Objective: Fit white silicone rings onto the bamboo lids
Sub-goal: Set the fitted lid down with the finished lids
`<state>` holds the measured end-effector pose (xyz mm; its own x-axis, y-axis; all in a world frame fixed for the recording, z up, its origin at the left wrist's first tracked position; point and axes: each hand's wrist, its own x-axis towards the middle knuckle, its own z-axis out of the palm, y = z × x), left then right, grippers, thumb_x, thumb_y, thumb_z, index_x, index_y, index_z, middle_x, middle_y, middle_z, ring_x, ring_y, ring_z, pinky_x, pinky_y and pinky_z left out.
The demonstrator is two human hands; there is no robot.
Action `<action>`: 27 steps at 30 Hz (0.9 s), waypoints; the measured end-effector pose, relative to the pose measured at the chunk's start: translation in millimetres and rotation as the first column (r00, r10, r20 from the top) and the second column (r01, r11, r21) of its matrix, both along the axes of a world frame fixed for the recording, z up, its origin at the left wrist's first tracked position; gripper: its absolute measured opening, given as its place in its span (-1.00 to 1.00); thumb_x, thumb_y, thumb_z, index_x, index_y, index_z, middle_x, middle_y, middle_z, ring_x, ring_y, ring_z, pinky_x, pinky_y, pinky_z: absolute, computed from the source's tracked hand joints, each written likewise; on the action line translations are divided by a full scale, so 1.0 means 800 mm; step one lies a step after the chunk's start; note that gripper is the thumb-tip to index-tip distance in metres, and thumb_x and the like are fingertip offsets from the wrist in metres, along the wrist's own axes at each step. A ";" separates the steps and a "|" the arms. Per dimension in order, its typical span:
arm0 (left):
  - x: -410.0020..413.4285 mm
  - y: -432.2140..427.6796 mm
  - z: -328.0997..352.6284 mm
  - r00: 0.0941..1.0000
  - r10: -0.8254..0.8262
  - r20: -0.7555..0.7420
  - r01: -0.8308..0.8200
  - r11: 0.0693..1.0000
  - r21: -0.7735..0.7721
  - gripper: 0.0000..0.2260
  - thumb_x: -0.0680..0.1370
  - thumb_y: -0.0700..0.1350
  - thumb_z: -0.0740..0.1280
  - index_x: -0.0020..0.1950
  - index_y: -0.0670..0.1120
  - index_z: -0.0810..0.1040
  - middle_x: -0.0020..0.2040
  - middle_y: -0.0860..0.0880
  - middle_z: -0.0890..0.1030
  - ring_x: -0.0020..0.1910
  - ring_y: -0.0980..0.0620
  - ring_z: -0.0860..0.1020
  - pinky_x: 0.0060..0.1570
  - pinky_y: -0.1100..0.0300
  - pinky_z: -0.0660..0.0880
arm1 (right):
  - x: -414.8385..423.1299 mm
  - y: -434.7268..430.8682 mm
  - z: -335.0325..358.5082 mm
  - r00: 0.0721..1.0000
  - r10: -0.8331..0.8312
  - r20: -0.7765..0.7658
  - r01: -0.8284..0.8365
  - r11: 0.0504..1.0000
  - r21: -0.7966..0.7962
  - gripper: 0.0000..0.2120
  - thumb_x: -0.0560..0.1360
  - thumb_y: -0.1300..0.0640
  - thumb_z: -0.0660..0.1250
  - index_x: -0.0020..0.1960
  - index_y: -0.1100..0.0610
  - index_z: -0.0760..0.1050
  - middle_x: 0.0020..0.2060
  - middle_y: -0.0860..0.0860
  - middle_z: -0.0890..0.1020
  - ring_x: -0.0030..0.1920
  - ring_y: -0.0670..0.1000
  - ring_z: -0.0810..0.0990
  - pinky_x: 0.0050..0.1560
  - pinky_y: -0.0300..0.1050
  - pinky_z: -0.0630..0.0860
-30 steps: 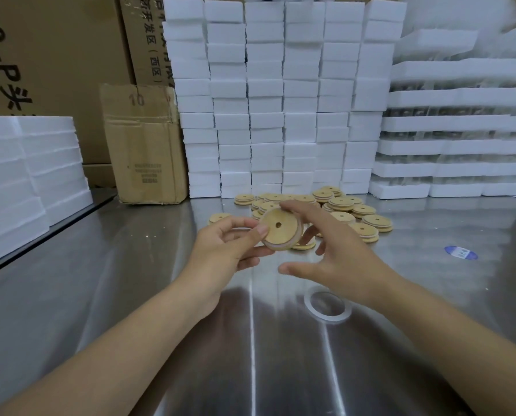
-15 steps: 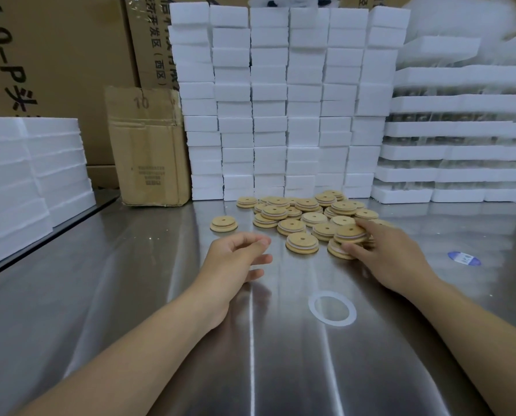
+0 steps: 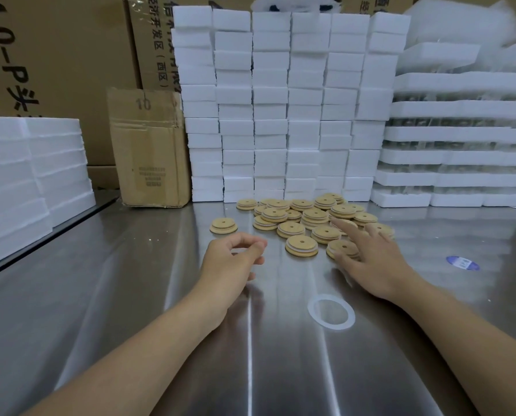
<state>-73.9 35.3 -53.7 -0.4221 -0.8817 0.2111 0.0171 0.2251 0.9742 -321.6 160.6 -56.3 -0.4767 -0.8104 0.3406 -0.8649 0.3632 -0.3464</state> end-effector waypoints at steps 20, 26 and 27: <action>-0.029 -0.130 0.002 0.573 0.509 0.642 -0.022 0.793 -0.609 -0.73 0.60 0.14 0.30 0.12 -0.04 0.46 0.16 -0.10 0.64 0.23 -0.19 0.53 0.27 -0.10 0.45 | 0.045 -0.004 0.033 0.973 0.228 0.031 -0.226 0.973 -0.057 -0.88 0.55 -0.01 0.40 0.04 -0.14 0.67 -0.05 -0.21 0.68 0.05 -0.04 0.63 0.09 -0.08 0.54; -0.013 -0.116 0.006 0.758 0.359 0.545 -0.053 0.867 -0.496 -0.68 0.56 0.13 0.40 0.26 0.09 0.48 0.15 0.01 0.65 0.07 -0.12 0.61 0.13 -0.01 0.52 | 0.059 0.015 0.059 0.867 0.321 0.382 -0.438 0.857 0.273 -0.92 0.48 -0.03 0.52 -0.03 -0.11 0.70 -0.06 -0.20 0.72 -0.07 -0.13 0.66 0.06 -0.15 0.57; -0.010 -0.111 0.006 0.796 0.354 0.492 -0.058 0.852 -0.520 -0.65 0.56 0.14 0.43 0.30 0.11 0.50 0.17 0.03 0.63 0.10 -0.09 0.59 0.12 0.02 0.50 | 0.060 0.019 0.063 0.864 0.322 0.388 -0.448 0.843 0.298 -0.92 0.48 -0.02 0.54 -0.03 -0.10 0.70 -0.10 -0.22 0.71 -0.12 -0.18 0.64 0.01 -0.21 0.54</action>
